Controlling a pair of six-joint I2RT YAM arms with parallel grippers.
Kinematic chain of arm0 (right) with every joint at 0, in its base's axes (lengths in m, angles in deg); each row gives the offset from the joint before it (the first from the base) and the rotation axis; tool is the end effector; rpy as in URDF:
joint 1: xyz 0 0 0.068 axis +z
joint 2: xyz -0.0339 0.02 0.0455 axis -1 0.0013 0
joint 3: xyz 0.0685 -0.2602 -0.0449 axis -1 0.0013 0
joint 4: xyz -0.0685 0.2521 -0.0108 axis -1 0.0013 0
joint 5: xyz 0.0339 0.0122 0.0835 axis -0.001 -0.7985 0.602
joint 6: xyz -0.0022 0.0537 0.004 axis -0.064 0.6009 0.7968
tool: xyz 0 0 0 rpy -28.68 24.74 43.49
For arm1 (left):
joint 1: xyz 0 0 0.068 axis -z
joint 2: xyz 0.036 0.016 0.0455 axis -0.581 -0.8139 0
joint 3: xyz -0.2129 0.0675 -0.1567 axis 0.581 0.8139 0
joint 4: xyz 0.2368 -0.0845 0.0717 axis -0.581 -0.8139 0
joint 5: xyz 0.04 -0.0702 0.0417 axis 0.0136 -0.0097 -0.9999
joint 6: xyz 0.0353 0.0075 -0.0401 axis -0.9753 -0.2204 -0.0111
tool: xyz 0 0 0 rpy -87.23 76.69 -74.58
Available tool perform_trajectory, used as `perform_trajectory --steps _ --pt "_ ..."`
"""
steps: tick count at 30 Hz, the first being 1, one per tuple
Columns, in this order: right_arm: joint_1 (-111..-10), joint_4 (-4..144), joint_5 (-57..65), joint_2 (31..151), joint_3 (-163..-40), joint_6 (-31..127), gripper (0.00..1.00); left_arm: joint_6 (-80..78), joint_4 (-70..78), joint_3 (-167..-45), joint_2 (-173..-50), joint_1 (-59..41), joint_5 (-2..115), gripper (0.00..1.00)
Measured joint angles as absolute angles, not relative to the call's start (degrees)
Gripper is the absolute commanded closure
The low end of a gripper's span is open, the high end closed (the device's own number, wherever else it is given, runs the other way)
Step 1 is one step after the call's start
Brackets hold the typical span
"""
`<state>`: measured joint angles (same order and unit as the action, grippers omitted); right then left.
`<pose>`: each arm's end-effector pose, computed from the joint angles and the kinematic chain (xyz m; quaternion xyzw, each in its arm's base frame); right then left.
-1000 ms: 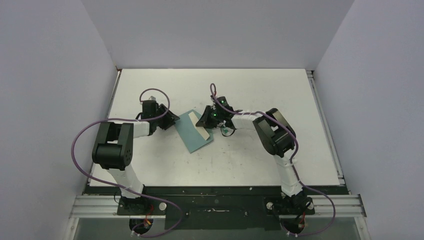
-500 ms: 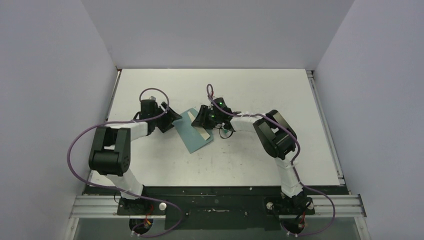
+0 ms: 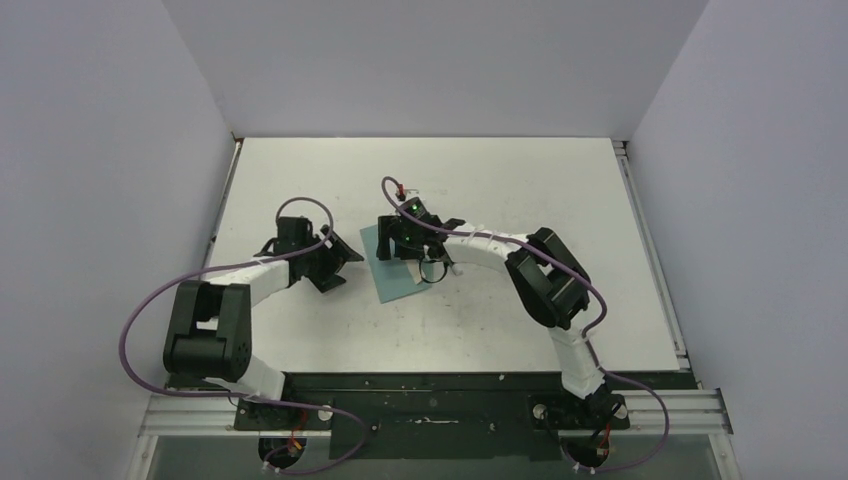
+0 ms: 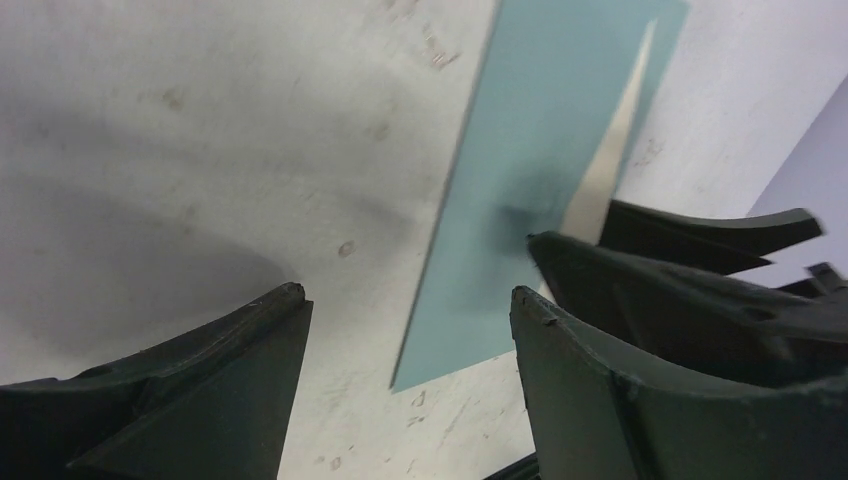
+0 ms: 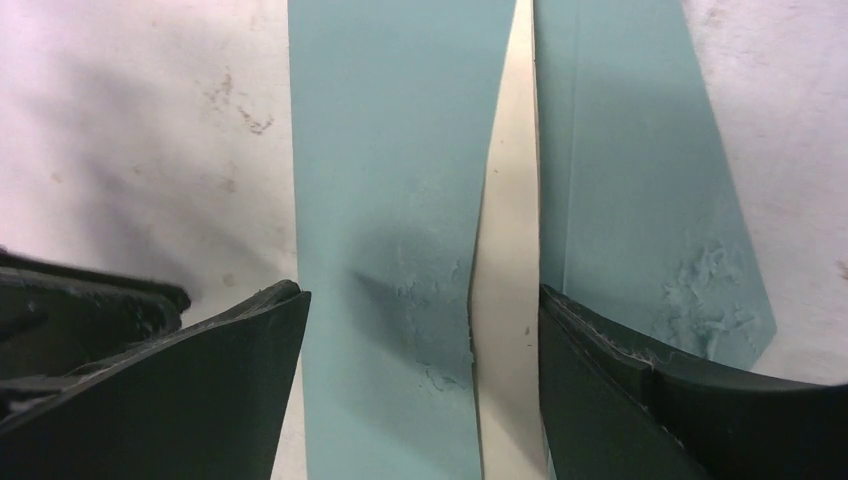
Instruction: Place the letter into the envelope and seal it
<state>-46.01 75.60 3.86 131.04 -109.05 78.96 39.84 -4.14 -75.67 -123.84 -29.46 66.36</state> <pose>0.3313 0.3255 0.1580 -0.0754 0.9178 0.2977 0.2516 0.2875 -0.0415 0.1606 -0.3189 0.8772 -0.2893 0.2126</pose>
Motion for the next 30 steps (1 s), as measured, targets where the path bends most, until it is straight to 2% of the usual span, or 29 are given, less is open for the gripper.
perform_trajectory --steps 4,10,19,25,30 --pt "-45.0 81.9 -1.7 131.0 -111.4 76.0 0.13 41.4 -4.4 -73.1 -124.0 -28.8 68.0 0.31" --pt "-44.8 91.1 -6.3 131.0 -114.0 72.1 0.1 42.4 -2.7 -73.1 -125.1 -27.9 69.2 0.42" --pt "-45.0 95.8 -1.3 131.1 -115.6 69.2 0.09 43.8 0.2 -73.1 -126.7 -27.7 69.7 0.58" --pt "-46.0 95.9 0.8 131.1 -115.9 72.2 0.05 45.4 6.6 -70.8 -126.7 -27.7 71.0 0.63" --pt "-46.0 101.5 -0.9 131.1 -119.3 72.0 0.04 46.5 9.3 -69.9 -127.0 -27.6 71.7 0.6"
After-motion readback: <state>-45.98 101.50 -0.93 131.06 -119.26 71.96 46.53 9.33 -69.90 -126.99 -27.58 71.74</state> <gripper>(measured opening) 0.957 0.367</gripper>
